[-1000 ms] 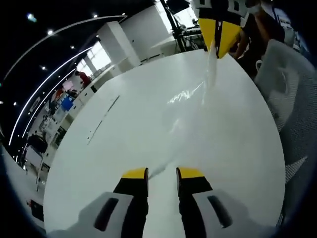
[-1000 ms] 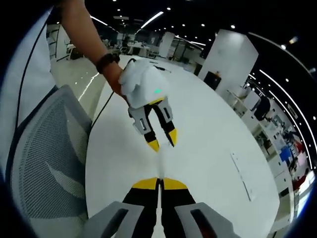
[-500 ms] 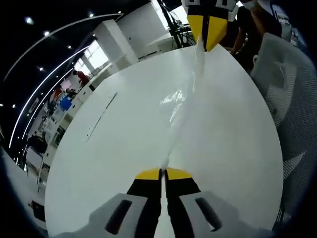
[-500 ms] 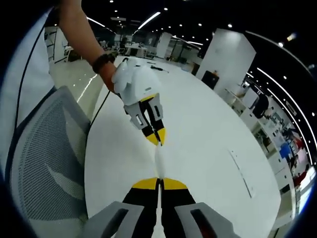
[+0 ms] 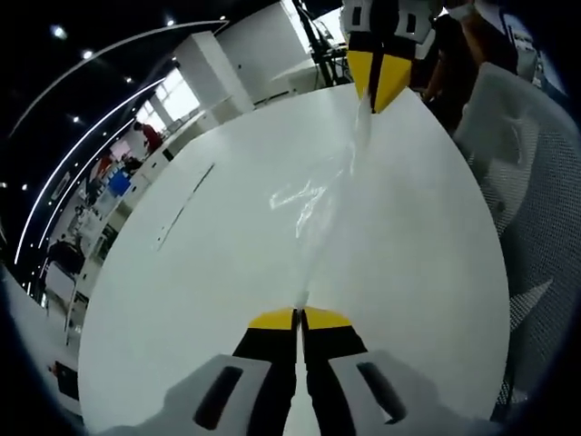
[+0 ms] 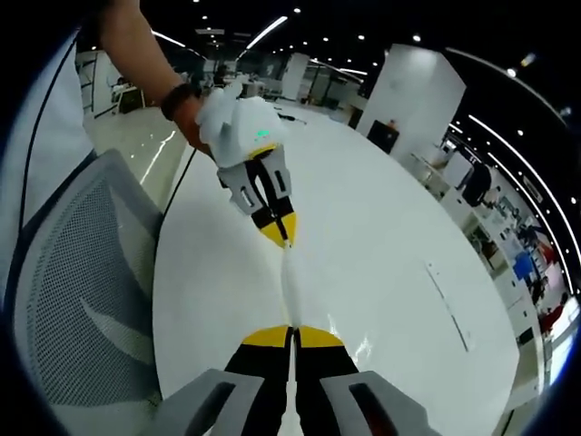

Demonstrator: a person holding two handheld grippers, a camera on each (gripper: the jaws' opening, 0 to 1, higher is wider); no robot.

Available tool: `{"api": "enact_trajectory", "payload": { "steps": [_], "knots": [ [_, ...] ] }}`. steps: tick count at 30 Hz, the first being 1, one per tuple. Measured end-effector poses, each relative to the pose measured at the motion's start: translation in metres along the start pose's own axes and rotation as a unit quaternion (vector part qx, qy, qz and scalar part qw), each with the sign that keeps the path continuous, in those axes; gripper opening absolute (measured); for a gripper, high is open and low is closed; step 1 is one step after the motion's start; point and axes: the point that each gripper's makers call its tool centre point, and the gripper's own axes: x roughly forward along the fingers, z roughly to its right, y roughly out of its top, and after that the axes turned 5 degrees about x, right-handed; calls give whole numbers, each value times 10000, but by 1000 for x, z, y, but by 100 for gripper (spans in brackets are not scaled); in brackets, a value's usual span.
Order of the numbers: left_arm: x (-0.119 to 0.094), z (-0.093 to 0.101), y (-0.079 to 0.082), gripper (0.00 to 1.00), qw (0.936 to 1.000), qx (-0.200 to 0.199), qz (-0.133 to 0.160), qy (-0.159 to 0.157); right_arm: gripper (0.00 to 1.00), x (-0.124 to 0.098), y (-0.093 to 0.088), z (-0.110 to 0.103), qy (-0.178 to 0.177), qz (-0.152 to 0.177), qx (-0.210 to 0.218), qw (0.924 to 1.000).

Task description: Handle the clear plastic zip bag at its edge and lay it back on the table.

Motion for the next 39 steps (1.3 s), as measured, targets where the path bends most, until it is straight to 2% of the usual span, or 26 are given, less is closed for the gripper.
{"api": "enact_trajectory", "payload": {
  "steps": [10, 15, 23, 33, 39],
  "knots": [
    [-17, -4, -10, 0, 9995, -167, -96, 251, 0, 22, -12, 8, -71, -127, 97, 9998],
    [-24, -4, -13, 0, 9988, -325, -104, 342, 0, 30, -14, 18, -218, -244, -11, 9995],
    [-34, -7, -7, 0, 9972, -552, 2, 511, 0, 40, -15, 38, -361, -245, 209, 9988],
    [-47, -3, 6, 0, 9957, -647, 106, 649, 0, 47, -20, 44, -397, -346, 215, 9984],
    [-45, 4, 3, 0, 9963, -592, -17, 619, 0, 50, -22, 42, -381, -351, 302, 9982]
  ]
}}
